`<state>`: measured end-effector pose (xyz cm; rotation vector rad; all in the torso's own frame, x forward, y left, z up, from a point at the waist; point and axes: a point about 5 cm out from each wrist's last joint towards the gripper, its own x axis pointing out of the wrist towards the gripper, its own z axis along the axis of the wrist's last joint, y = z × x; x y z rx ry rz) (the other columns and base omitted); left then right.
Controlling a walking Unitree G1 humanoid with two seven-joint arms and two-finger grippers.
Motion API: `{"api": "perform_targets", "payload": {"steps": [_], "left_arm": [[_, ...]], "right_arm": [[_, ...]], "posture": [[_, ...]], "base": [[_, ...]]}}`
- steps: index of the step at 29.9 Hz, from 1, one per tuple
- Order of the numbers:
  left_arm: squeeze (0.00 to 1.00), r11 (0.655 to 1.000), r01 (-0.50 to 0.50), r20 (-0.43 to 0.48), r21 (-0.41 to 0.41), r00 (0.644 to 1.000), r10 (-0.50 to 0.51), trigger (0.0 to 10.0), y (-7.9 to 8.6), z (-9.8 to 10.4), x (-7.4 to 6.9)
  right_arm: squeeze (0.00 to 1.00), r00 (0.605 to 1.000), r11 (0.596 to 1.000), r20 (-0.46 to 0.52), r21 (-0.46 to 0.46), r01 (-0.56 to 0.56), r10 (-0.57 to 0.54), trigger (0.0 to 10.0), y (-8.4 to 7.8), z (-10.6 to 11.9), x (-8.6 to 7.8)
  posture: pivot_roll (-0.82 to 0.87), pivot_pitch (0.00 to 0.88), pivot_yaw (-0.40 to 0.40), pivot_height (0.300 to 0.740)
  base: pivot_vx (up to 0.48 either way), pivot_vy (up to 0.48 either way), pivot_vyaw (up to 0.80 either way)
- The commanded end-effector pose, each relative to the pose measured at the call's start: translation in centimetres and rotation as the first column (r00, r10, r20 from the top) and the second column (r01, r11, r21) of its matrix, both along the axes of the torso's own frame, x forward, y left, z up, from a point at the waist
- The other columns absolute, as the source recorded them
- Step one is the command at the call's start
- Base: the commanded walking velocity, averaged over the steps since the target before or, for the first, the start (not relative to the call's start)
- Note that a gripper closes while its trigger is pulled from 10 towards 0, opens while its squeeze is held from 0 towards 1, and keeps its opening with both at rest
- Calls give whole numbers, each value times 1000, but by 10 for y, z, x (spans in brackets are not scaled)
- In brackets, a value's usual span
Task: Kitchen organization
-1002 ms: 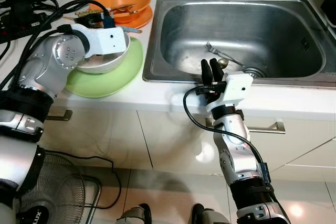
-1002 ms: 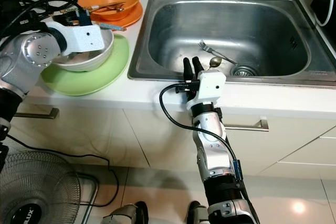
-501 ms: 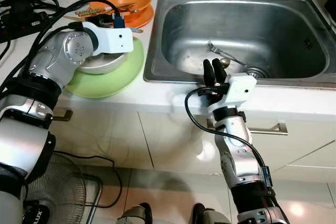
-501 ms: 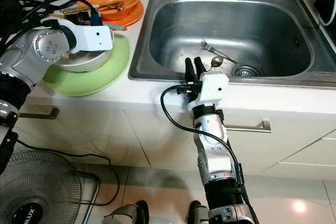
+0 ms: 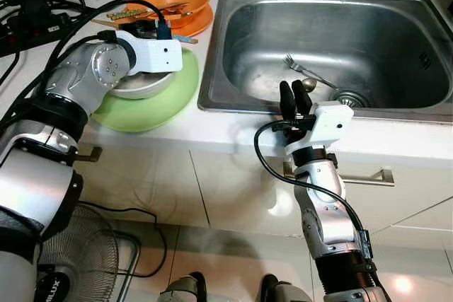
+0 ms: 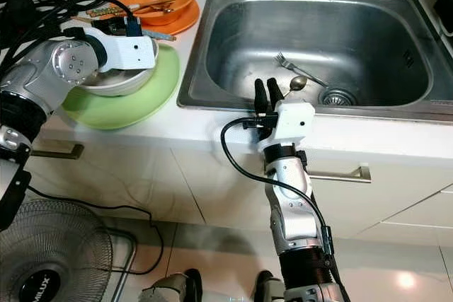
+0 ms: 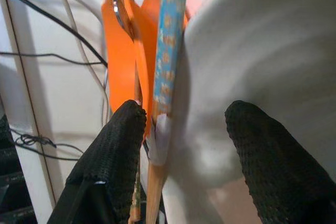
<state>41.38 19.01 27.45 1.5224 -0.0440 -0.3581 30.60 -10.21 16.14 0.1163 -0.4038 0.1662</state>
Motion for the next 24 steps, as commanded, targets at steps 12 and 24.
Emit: {"api": "perform_targets", "payload": {"steps": [12, 24], "left_arm": [[0, 1000, -9, 23, 4, 1000, 9, 10000, -3, 1, 3], [0, 1000, 9, 9, 3, 1000, -9, 0, -6, -2, 3]], "right_arm": [[0, 982, 1000, -186, 0, 25, -25, 10000, -5, -37, -9], [0, 981, 1000, -192, -3, 28, -28, 10000, -6, -37, -10]], "posture": [[34, 232, 88, 740], [34, 235, 87, 740]], "base": [[0, 0, 0], [0, 0, 0]]}}
